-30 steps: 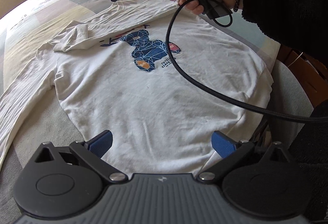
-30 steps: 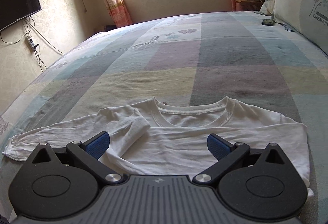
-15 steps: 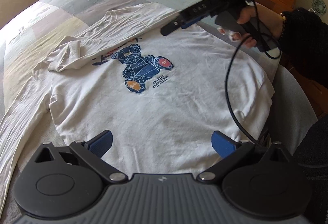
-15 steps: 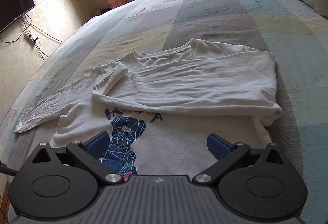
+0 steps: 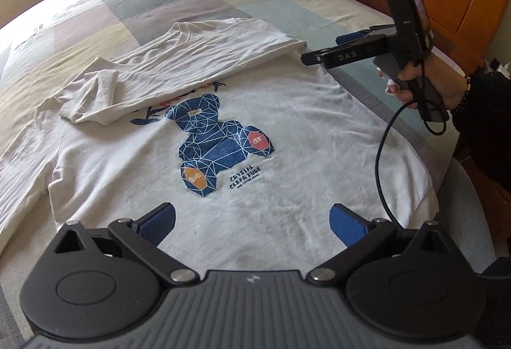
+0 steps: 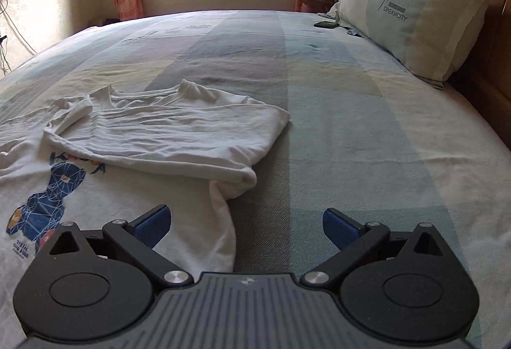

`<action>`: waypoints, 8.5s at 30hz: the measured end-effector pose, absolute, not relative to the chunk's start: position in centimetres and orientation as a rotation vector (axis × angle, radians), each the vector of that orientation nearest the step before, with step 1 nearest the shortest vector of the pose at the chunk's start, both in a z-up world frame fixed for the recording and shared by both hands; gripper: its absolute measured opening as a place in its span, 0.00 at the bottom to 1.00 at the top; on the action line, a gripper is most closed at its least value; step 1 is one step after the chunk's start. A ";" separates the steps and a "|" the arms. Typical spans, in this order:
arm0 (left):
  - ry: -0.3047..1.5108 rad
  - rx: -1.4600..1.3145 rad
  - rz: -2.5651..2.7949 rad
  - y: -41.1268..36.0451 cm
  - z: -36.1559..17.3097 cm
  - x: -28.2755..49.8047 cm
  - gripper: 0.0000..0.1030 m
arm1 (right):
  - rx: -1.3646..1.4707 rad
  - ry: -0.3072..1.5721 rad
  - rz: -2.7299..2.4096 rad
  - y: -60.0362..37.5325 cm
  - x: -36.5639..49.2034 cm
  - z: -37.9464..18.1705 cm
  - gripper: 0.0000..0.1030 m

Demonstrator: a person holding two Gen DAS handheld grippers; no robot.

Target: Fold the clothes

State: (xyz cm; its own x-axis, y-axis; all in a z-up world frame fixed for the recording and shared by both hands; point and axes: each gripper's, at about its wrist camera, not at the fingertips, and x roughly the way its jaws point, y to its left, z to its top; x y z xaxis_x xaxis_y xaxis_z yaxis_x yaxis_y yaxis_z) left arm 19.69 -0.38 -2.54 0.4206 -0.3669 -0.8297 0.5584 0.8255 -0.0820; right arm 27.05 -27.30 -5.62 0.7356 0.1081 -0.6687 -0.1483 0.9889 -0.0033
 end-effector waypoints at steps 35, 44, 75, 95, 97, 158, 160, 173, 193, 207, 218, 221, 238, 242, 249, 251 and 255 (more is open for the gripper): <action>0.892 -0.020 -0.447 4.3 -3.0 22.8 0.99 | 0.274 0.696 0.294 -25.5 27.6 -5.4 1.00; 0.828 -0.339 -0.277 8.9 -3.5 30.6 0.99 | 0.422 0.783 0.560 -22.2 21.0 -7.4 1.00; 0.756 -0.918 -0.192 15.5 -11.9 41.1 0.79 | 0.510 0.663 0.579 -22.9 19.3 -9.6 1.00; 0.745 -0.513 0.100 13.9 -6.9 34.6 0.07 | 0.534 0.626 0.591 -23.1 19.2 -10.1 1.00; 0.747 -0.508 0.098 14.4 -6.8 33.7 0.07 | 0.538 0.624 0.593 -23.1 19.2 -10.1 1.00; 0.873 0.089 -0.175 5.7 -4.4 26.4 0.86 | 0.395 0.852 0.487 -21.8 15.5 -5.8 1.00; 0.876 0.099 -0.186 5.3 -4.1 25.1 0.86 | 0.362 0.882 0.501 -21.7 14.1 -6.2 1.00; 0.860 0.059 -0.249 2.2 -3.9 17.8 0.86 | 0.171 0.942 0.465 -21.9 7.4 -6.0 1.00; 0.771 -0.125 -0.211 6.4 -2.6 20.1 0.87 | -0.138 0.858 0.361 -18.1 4.7 -7.3 1.00; 0.800 -0.310 -0.103 12.5 -8.4 32.2 0.87 | -0.161 0.869 0.398 -18.3 5.1 -7.2 1.00; 0.747 -0.241 -0.232 10.0 -5.4 25.5 0.90 | -0.153 0.852 0.388 -18.2 5.2 -7.4 1.00; 0.817 -0.203 -0.203 9.1 -7.3 24.9 0.90 | -0.150 0.850 0.378 -18.1 5.2 -7.4 1.00; 0.685 -0.272 -0.102 16.1 -3.5 19.8 0.91 | 0.092 0.884 0.400 -18.3 6.0 -4.9 1.00; 0.651 -0.303 -0.008 21.7 -3.4 19.5 0.91 | 0.283 0.900 0.440 -17.6 7.7 -4.4 1.00; 0.603 -0.444 0.153 32.5 -4.3 17.3 0.91 | 0.401 0.876 0.470 -14.5 10.5 -3.5 1.00; 0.580 -0.522 0.171 35.4 -5.3 16.4 0.91 | 0.404 0.881 0.502 -13.3 11.1 -3.7 1.00; 0.556 -0.683 0.209 39.5 -7.9 15.2 0.91 | 0.401 0.912 0.573 -10.6 11.7 -4.8 1.00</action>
State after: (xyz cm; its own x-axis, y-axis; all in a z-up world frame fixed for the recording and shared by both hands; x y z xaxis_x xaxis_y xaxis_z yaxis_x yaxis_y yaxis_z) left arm 15.15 39.53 -7.88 0.8355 0.0041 -0.5494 -0.3586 0.7617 -0.5396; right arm 11.72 -10.63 -4.80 0.4814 0.6184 -0.6211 -0.2916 0.7813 0.5519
